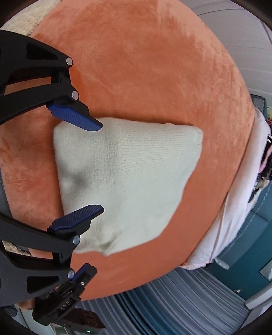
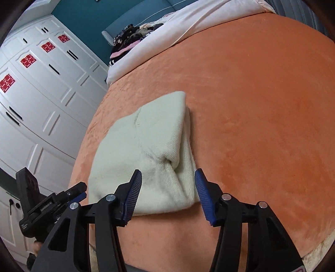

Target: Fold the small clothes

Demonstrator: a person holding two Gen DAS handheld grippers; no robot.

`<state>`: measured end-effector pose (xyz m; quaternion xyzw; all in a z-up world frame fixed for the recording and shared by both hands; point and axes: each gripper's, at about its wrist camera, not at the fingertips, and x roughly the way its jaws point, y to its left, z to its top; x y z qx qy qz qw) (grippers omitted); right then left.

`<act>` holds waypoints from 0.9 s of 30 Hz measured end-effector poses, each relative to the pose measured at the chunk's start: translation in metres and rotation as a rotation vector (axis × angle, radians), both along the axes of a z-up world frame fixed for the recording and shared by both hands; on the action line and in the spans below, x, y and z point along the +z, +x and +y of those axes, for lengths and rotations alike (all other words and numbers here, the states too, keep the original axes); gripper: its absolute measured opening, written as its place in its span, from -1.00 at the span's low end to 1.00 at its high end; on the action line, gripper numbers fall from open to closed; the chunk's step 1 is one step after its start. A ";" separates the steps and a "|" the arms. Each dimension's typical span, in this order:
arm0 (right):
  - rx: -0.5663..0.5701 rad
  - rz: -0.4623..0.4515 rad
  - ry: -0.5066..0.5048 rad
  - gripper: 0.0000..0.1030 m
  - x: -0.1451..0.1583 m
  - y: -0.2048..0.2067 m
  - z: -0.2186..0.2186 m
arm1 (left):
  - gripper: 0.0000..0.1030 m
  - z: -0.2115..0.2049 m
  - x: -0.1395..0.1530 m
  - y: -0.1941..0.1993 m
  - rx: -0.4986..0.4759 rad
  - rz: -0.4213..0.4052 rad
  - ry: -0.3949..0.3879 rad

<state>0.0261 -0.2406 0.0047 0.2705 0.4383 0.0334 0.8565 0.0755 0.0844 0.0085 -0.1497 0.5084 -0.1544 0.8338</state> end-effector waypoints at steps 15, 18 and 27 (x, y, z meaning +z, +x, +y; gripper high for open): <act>0.086 -0.018 0.113 -0.38 -0.005 0.076 0.009 | 0.23 0.016 0.001 0.053 0.043 -0.009 -0.248; 0.060 -0.088 0.054 -0.37 0.014 0.052 -0.003 | 0.22 -0.001 0.009 0.046 -0.022 -0.058 -0.243; -0.093 0.005 -0.037 -0.26 0.003 0.007 -0.033 | 0.27 -0.024 0.004 0.026 -0.014 -0.052 -0.003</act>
